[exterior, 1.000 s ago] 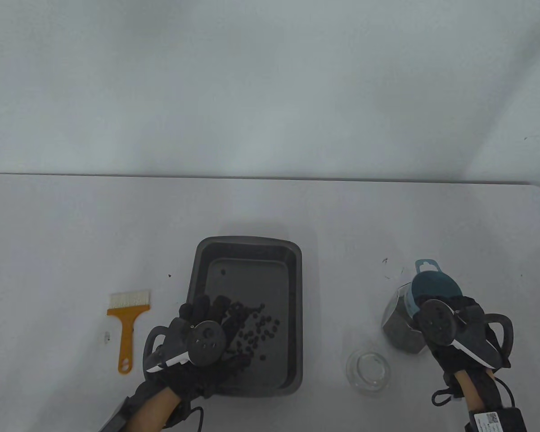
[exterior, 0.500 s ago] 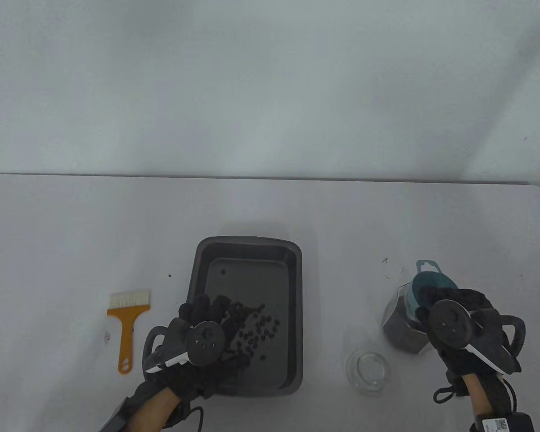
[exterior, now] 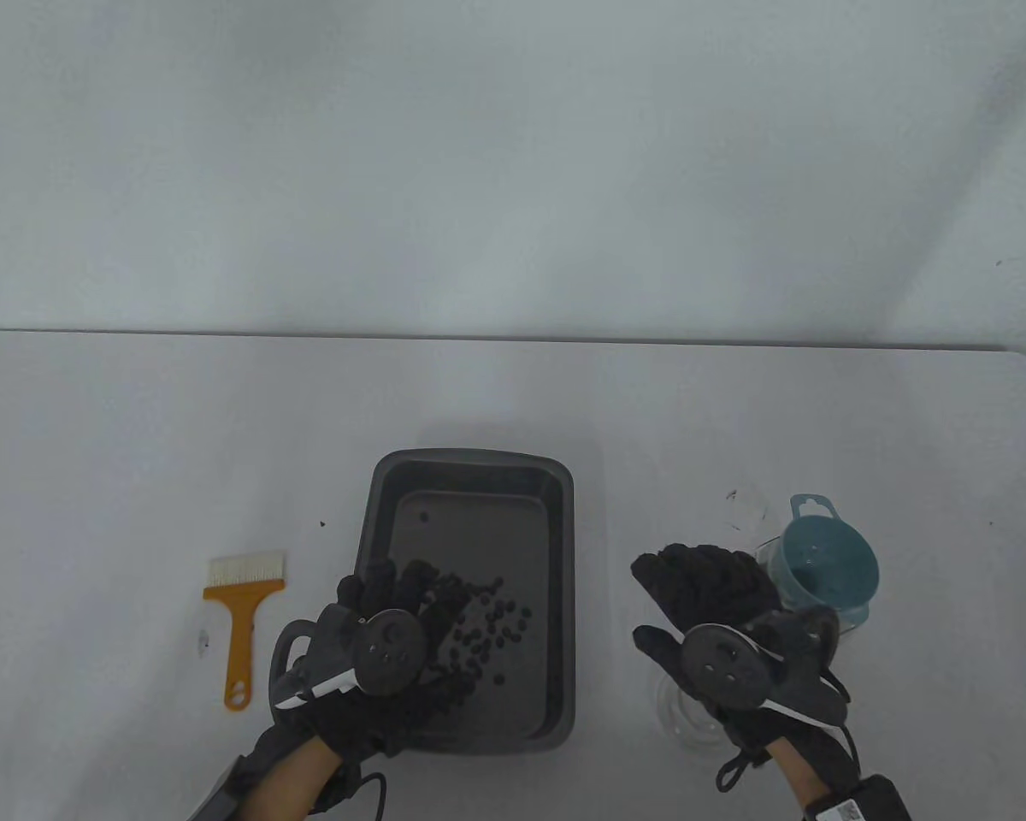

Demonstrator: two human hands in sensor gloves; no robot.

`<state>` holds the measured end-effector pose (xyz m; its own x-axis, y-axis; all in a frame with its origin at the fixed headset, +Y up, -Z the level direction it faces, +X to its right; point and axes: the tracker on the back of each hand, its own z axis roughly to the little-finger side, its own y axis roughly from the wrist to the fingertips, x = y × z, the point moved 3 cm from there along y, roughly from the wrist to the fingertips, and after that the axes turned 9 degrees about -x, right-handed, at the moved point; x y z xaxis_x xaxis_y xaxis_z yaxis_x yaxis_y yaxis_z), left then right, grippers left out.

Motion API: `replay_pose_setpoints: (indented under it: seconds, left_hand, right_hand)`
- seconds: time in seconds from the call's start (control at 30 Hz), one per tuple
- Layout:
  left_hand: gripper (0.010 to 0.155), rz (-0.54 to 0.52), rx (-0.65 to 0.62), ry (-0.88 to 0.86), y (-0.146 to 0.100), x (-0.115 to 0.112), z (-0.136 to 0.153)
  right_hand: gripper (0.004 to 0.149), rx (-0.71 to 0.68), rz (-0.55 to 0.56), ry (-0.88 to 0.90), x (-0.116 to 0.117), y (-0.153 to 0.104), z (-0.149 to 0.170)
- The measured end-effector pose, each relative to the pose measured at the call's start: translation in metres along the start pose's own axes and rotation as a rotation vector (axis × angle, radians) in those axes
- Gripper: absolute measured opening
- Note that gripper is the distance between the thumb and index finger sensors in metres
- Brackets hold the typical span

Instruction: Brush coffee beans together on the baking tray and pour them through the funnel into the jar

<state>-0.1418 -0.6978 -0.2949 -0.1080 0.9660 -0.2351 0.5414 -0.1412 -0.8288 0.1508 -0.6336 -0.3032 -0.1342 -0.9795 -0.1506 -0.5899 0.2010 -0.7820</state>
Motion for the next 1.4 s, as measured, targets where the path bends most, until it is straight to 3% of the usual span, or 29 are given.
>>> replay_pose_setpoints:
  seconds: [0.2,0.37,0.8,0.97,1.03,1.13,1.4]
  left_hand:
    - [0.089,-0.006,0.0,-0.001,-0.001,0.001,0.001]
    - [0.089,-0.003,-0.001,0.001,-0.001,0.0,0.001]
    - [0.089,-0.035,0.03,0.008,-0.005,0.008,0.005]
    - [0.093,-0.219,0.214,-0.03,-0.033,0.045,0.041]
    - [0.097,-0.237,0.304,-0.075,-0.043,0.051,0.063]
    - [0.102,-0.136,0.449,-0.074,-0.053,0.043,0.095]
    - [0.113,0.085,0.787,-0.067,-0.072,-0.01,0.164]
  right_hand:
    - [0.094,-0.022,-0.263,0.045,0.063,0.021,-0.003]
    - [0.1,-0.027,-0.444,0.055,0.1,0.018,-0.003]
    - [0.101,-0.023,-0.446,0.078,0.103,0.017,0.001]
    - [0.101,-0.014,-0.431,0.091,0.098,0.016,0.004]
    - [0.1,-0.011,-0.423,0.096,0.096,0.015,0.006]
    - [0.1,-0.01,-0.411,0.101,0.093,0.014,0.007]
    - [0.1,-0.001,-0.412,0.115,0.093,0.015,0.008]
